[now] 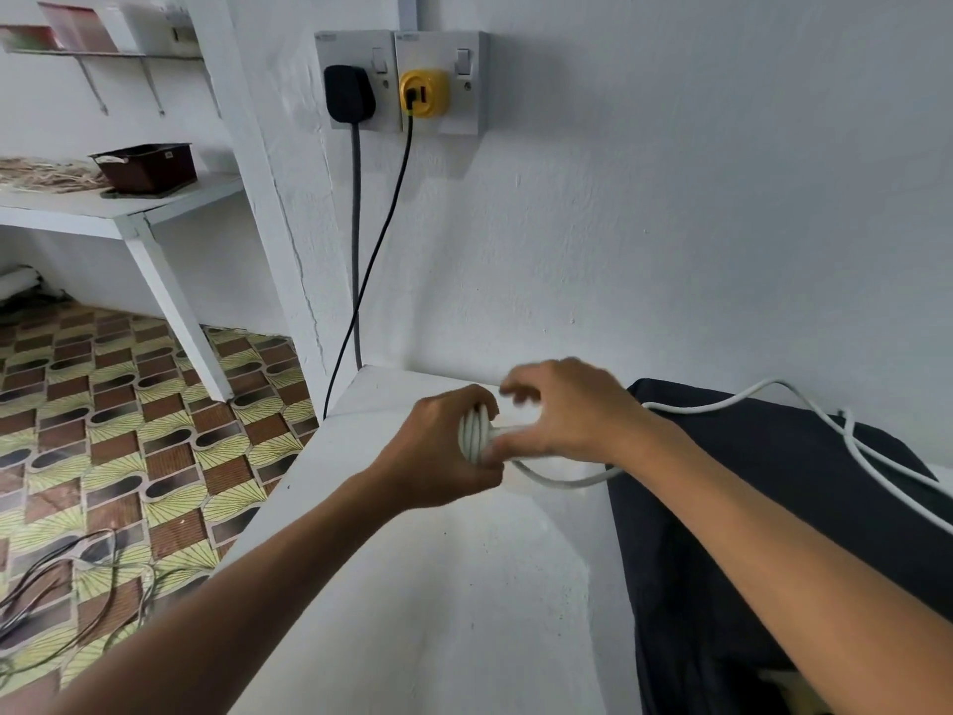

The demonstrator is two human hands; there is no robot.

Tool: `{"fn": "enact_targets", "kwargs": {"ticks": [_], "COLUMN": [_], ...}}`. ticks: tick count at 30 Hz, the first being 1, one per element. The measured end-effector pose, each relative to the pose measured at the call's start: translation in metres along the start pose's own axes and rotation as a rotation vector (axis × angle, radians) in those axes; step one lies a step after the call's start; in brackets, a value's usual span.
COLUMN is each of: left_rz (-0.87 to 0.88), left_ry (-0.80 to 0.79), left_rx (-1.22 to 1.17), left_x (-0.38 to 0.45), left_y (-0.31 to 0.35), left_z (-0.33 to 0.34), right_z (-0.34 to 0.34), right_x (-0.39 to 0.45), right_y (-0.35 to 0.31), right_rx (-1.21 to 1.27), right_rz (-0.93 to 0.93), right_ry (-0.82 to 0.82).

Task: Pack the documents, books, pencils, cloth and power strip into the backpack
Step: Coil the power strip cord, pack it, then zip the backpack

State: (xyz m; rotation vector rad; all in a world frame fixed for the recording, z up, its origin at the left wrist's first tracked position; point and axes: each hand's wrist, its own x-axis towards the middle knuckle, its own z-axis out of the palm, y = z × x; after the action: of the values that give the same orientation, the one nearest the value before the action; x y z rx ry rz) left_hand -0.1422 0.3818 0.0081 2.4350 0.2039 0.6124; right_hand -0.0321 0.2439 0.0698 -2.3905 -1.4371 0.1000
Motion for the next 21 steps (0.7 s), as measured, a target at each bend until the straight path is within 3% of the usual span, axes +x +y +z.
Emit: {"fn": "enact_targets", "kwargs": {"ticks": [2, 3, 4, 6, 9, 12, 16, 21], "left_rz": [-0.138, -0.192, -0.238, -0.305, -0.3, -0.271, -0.241, -0.158], "left_ry": [0.026, 0.05, 0.077, 0.121, 0.137, 0.139, 0.14, 0.253], "left_rx": [-0.162, -0.232, -0.295, -0.389, -0.414, -0.397, -0.367, -0.223], "left_x": [0.004, 0.006, 0.008, 0.013, 0.018, 0.019, 0.017, 0.011], "left_y": [-0.003, -0.006, -0.009, -0.015, -0.011, -0.004, 0.002, 0.008], "left_z": [-0.007, -0.012, -0.017, -0.031, -0.045, -0.049, -0.048, -0.034], "right_z": [0.0, 0.002, 0.007, 0.026, 0.047, 0.044, 0.047, 0.052], "right_x": [-0.008, -0.014, -0.02, -0.026, -0.022, -0.012, -0.006, -0.011], "right_y": [-0.006, -0.009, -0.011, -0.012, -0.008, -0.017, -0.028, -0.037], "right_rx": [0.083, 0.145, 0.169, 0.081, -0.154, -0.049, -0.071, -0.092], "right_rz": [-0.285, -0.406, -0.478, -0.487, -0.244, -0.121, -0.093, -0.118], "right_ry": [0.535, 0.707, 0.751, 0.624, 0.393, 0.152, 0.217, 0.254]}}
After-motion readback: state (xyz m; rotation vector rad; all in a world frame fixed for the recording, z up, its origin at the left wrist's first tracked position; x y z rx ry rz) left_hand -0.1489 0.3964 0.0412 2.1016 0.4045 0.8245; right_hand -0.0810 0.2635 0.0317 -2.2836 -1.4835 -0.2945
